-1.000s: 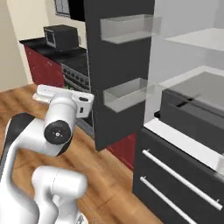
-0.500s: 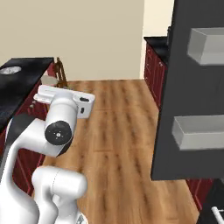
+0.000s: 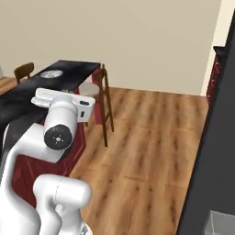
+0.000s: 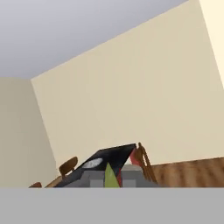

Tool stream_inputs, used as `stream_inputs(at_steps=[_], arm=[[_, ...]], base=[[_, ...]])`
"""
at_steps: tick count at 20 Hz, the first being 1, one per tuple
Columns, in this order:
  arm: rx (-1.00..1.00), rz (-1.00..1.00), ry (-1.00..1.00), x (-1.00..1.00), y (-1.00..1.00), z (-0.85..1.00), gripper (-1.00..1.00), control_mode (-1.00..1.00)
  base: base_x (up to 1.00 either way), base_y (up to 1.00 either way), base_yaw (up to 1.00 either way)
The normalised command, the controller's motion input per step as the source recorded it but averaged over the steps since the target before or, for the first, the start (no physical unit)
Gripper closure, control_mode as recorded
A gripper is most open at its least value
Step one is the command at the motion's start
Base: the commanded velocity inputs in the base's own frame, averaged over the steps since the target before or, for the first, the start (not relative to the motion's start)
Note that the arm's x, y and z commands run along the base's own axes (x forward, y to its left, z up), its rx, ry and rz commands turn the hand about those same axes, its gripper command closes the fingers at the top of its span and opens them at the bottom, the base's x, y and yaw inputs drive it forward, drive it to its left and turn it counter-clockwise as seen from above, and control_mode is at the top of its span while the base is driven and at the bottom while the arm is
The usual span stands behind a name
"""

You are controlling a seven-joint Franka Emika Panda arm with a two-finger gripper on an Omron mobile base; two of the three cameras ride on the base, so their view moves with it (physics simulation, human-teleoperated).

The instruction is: Take the lemon wedge from the fridge and place it on the plate with fish on the dining counter.

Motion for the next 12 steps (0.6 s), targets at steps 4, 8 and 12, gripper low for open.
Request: stream_inputs(at_steps=[4,8,12], arm=[[0.0,0.0,0.0,0.0,0.0,0.0,1.0,1.0],[0.0,0.0,0.0,0.0,0.0,0.0,1.0,1.0],[0.0,0.0,0.0,0.0,0.0,0.0,1.0,1.0]], base=[[1.0,-0.21,0.2],[1.0,-0.15,0.15],[1.0,-0.14,0.1]])
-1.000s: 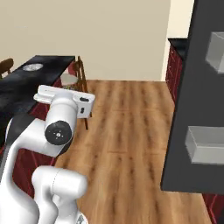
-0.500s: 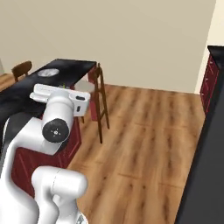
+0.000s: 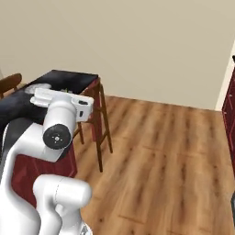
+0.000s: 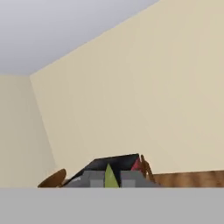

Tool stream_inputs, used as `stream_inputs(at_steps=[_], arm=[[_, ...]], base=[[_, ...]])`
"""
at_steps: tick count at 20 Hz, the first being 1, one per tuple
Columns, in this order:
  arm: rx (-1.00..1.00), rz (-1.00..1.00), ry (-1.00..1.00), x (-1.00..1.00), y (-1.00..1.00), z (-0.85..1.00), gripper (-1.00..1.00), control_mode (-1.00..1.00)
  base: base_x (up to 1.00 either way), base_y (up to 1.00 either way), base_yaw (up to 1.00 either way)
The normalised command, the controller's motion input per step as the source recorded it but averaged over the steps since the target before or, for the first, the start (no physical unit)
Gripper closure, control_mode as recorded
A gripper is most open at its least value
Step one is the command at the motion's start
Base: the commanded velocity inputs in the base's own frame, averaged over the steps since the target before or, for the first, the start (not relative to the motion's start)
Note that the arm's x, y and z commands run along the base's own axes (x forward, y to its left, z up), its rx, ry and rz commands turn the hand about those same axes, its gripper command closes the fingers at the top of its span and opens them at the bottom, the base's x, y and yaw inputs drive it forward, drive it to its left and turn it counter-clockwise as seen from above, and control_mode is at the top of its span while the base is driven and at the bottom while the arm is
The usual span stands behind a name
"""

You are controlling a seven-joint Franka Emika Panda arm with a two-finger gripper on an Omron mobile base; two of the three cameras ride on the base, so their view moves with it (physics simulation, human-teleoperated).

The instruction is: Take the lemon wedge from the fridge and place it on the plate with fish on the dining counter.

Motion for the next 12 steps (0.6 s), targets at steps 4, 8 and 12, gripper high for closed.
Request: stream_inputs(at_steps=[4,8,12], arm=[[0.0,0.0,0.0,0.0,0.0,0.0,1.0,1.0],[0.0,0.0,0.0,0.0,0.0,0.0,1.0,1.0],[0.0,0.0,0.0,0.0,0.0,0.0,1.0,1.0]], base=[[1.0,0.0,0.25],[1.0,0.0,0.41],[0.89,0.0,0.62]])
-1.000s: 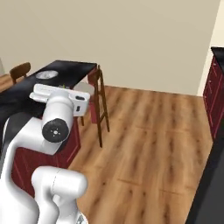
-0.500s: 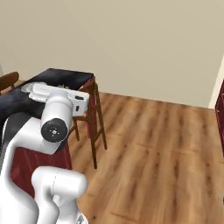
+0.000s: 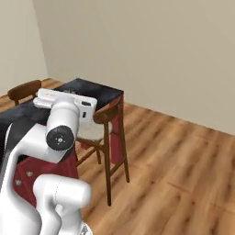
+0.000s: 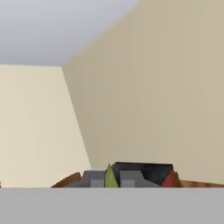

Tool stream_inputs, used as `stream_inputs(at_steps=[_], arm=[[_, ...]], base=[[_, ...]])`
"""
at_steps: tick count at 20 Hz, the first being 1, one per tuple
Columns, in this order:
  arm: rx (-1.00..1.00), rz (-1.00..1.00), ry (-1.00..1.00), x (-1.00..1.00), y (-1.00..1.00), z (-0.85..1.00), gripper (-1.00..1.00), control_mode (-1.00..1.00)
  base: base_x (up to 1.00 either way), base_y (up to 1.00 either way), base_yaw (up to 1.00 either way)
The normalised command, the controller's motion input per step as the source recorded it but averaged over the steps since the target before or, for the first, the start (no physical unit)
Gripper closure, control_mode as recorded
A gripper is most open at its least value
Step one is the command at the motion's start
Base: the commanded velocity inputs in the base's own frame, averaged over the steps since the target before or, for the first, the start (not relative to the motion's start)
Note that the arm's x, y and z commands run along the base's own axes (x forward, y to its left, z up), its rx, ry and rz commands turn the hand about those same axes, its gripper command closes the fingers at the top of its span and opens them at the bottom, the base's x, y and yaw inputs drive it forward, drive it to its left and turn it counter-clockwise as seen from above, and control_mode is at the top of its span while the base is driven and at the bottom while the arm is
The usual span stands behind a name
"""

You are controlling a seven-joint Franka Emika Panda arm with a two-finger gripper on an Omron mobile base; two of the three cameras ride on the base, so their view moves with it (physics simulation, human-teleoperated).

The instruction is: Take the lemon wedge from the fridge and place it on the plate with fish on the dining counter.

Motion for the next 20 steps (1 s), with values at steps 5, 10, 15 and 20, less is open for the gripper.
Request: stream_inputs(at_steps=[5,10,15,20], arm=[[0.0,0.0,0.0,0.0,0.0,0.0,1.0,1.0],[0.0,0.0,0.0,0.0,0.0,0.0,1.0,1.0],[0.0,0.0,0.0,0.0,0.0,0.0,1.0,1.0],[0.0,0.0,0.0,0.0,0.0,0.0,1.0,1.0]], base=[[0.73,0.0,0.68],[0.43,-0.65,0.44],[0.22,-1.0,0.16],[0.29,-1.0,0.0]])
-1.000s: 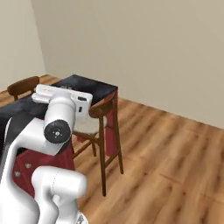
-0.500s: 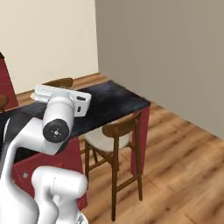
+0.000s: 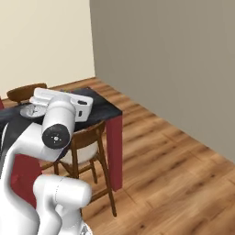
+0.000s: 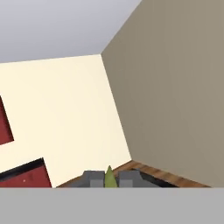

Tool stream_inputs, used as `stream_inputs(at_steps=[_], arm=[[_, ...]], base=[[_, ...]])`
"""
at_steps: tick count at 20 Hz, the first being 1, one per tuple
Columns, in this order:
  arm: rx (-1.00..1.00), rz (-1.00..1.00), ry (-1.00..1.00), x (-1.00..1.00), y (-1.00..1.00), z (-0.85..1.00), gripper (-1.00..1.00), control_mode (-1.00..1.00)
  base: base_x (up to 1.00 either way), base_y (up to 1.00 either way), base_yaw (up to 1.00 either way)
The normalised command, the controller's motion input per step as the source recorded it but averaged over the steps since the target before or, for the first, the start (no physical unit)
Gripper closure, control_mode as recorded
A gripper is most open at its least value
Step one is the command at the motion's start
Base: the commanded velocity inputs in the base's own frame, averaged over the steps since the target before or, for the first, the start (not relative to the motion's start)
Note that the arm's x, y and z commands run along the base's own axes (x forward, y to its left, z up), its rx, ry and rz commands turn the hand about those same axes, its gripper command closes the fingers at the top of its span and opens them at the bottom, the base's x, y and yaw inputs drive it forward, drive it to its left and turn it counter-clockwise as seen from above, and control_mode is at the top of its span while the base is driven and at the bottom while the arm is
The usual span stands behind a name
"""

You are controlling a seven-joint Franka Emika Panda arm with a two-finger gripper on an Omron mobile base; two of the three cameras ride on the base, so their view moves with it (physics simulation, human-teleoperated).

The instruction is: Take the lemon wedge from the fridge and place it on the plate with fish on the dining counter.

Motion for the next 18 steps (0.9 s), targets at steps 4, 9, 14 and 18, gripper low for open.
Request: stream_inputs(at_steps=[4,9,14,18], arm=[[0.0,0.0,0.0,0.0,0.0,0.0,1.0,1.0],[0.0,0.0,0.0,0.0,0.0,0.0,1.0,1.0],[0.0,0.0,0.0,0.0,0.0,0.0,1.0,1.0],[0.0,0.0,0.0,0.0,0.0,0.0,1.0,1.0]], base=[[0.89,-1.0,0.0],[1.0,-1.0,0.0],[1.0,-1.0,0.01],[1.0,-0.8,0.19]])
